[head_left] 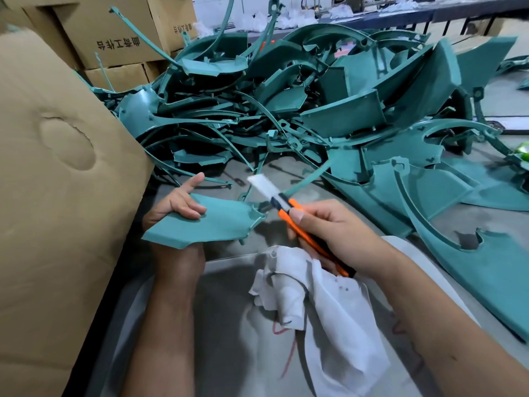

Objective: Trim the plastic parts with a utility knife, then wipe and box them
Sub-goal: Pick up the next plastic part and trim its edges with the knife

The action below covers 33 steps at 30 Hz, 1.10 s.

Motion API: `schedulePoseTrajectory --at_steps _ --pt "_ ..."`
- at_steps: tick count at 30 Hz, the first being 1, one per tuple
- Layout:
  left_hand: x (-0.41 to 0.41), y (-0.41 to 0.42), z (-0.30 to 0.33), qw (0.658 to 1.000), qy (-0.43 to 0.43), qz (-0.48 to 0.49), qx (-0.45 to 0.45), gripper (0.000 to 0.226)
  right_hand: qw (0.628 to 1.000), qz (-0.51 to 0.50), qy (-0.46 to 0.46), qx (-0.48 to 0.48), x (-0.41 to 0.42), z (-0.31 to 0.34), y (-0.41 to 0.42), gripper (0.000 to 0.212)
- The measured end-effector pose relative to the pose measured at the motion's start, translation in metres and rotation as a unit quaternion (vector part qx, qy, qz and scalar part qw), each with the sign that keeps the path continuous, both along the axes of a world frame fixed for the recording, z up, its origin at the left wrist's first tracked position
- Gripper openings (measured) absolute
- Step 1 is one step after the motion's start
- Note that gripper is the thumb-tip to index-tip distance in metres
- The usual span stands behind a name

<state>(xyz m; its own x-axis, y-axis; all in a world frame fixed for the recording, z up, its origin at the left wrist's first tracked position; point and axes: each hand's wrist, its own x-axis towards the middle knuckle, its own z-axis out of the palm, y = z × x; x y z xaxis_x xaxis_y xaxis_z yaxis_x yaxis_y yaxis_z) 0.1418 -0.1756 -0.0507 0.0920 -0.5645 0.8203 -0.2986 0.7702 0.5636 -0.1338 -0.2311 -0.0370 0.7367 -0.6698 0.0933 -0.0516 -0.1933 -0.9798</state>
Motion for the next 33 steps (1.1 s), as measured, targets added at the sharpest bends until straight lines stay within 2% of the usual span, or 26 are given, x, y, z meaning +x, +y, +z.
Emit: schedulePoseTrajectory --at_steps 2,5,9,12,14,16,19,24,28,30,33 --pt "-0.001 -0.002 -0.002 1.000 0.028 -0.007 -0.006 0.054 0.998 -0.022 -0.026 -0.047 -0.001 0.001 -0.001 0.039" --pt "-0.008 -0.001 -0.009 0.995 0.098 0.008 -0.019 0.041 0.979 -0.051 0.032 -0.193 0.003 -0.002 -0.001 0.033" --pt "-0.008 -0.002 -0.008 0.992 0.127 0.005 -0.021 0.023 0.968 -0.052 0.080 -0.233 0.005 -0.006 -0.002 0.035" --pt "-0.005 -0.001 -0.012 0.991 0.134 0.013 -0.013 0.031 0.965 -0.041 0.078 -0.248 0.005 -0.004 -0.001 0.033" --pt "-0.005 0.000 -0.011 0.989 0.144 0.008 -0.005 0.024 0.962 -0.029 0.074 -0.261 0.003 -0.002 -0.001 0.034" --pt "-0.008 0.000 -0.009 0.984 0.180 -0.001 0.006 0.023 0.965 -0.015 0.064 -0.254 -0.001 -0.001 -0.003 0.037" --pt "-0.011 0.003 -0.006 0.973 0.230 -0.023 0.023 0.029 0.981 0.002 0.018 -0.193 -0.007 0.000 -0.004 0.038" --pt "-0.016 0.006 -0.001 0.976 0.204 -0.040 0.062 0.028 0.966 -0.032 0.069 -0.248 -0.001 -0.002 -0.003 0.041" --pt "-0.012 0.008 -0.002 0.983 0.174 -0.008 0.066 0.038 0.964 -0.005 0.057 -0.260 0.000 0.000 0.000 0.039" --pt "-0.008 0.008 -0.006 0.977 0.202 0.002 0.060 0.031 0.971 0.017 0.047 -0.235 -0.003 0.001 -0.001 0.037" --pt "-0.007 0.006 -0.014 0.969 0.238 0.005 0.071 0.058 0.986 0.018 0.014 -0.165 -0.006 0.001 -0.001 0.038"
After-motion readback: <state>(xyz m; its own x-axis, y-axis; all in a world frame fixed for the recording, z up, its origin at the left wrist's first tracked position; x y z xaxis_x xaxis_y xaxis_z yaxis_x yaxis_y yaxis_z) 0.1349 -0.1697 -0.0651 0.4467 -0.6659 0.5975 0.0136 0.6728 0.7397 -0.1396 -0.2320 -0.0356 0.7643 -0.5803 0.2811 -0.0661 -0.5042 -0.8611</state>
